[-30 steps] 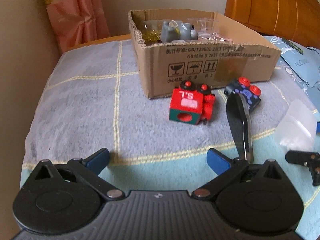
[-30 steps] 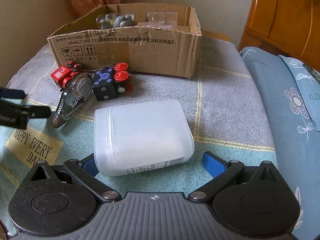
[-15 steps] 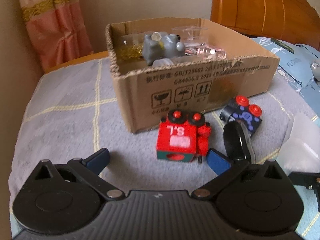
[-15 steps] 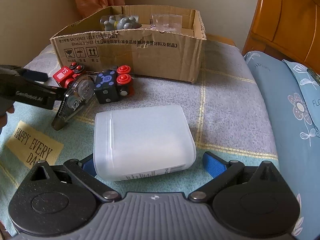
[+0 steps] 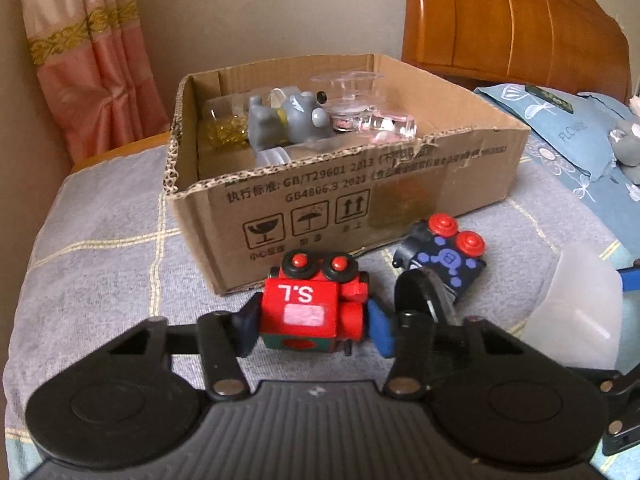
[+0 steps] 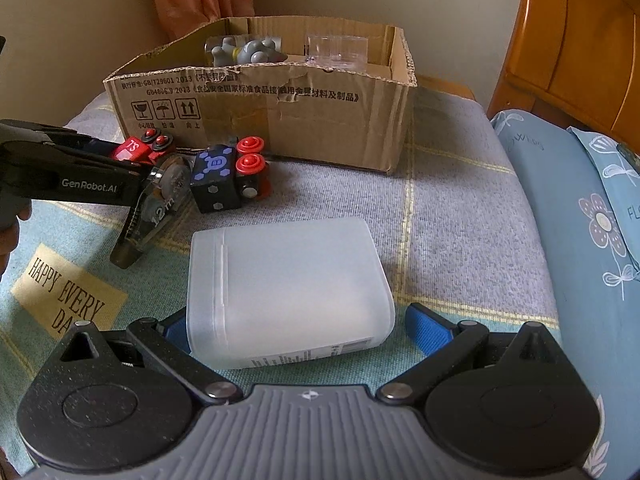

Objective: Organize rigid objects
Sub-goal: 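Grasp the white frosted container with the right tool while the left tool grasps the red S.L block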

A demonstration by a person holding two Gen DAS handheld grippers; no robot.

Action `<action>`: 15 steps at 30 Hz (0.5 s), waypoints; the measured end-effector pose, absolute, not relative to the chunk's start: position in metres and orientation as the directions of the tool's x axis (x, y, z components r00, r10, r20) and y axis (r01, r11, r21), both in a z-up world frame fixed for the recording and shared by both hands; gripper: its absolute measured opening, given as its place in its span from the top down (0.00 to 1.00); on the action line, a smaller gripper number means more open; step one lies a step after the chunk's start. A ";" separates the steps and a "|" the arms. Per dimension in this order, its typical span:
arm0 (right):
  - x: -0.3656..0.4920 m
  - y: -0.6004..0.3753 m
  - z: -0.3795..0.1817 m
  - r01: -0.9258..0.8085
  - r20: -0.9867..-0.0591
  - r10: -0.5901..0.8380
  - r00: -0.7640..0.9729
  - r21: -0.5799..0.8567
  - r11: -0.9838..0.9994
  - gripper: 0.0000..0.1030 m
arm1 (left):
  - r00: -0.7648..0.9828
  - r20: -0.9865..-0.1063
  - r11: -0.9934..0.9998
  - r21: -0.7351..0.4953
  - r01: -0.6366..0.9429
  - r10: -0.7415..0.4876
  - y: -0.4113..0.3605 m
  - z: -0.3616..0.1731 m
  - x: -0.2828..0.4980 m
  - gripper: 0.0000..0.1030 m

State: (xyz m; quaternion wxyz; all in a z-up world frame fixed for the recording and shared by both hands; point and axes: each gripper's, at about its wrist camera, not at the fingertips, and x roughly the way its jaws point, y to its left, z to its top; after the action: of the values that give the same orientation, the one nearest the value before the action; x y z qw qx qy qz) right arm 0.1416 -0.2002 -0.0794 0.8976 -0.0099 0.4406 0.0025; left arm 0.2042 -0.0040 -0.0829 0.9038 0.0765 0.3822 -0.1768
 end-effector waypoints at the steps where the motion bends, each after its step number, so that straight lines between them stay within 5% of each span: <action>1: 0.141 -0.200 -0.079 -0.014 -0.790 -0.004 0.613 -0.015 1.000 0.00 | 0.645 -0.719 0.927 0.004 0.376 -0.258 -0.004 -0.082 0.204 0.50; 12: 0.139 -0.199 -0.079 -0.012 -0.788 -0.005 0.615 -0.016 1.000 0.00 | 0.636 -0.738 0.948 -0.012 0.318 -0.223 0.028 -0.078 0.166 0.49; 15: 0.138 -0.199 -0.079 -0.010 -0.788 -0.007 0.615 -0.016 1.000 0.00 | 0.623 -0.750 0.944 -0.004 0.329 -0.221 0.034 -0.078 0.161 0.28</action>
State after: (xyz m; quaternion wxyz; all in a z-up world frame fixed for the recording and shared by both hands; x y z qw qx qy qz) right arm 0.1382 -0.1986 -0.0790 0.8986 -0.0093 0.4387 0.0008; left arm 0.1612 0.0342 -0.0783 0.8984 0.0668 0.4063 -0.1529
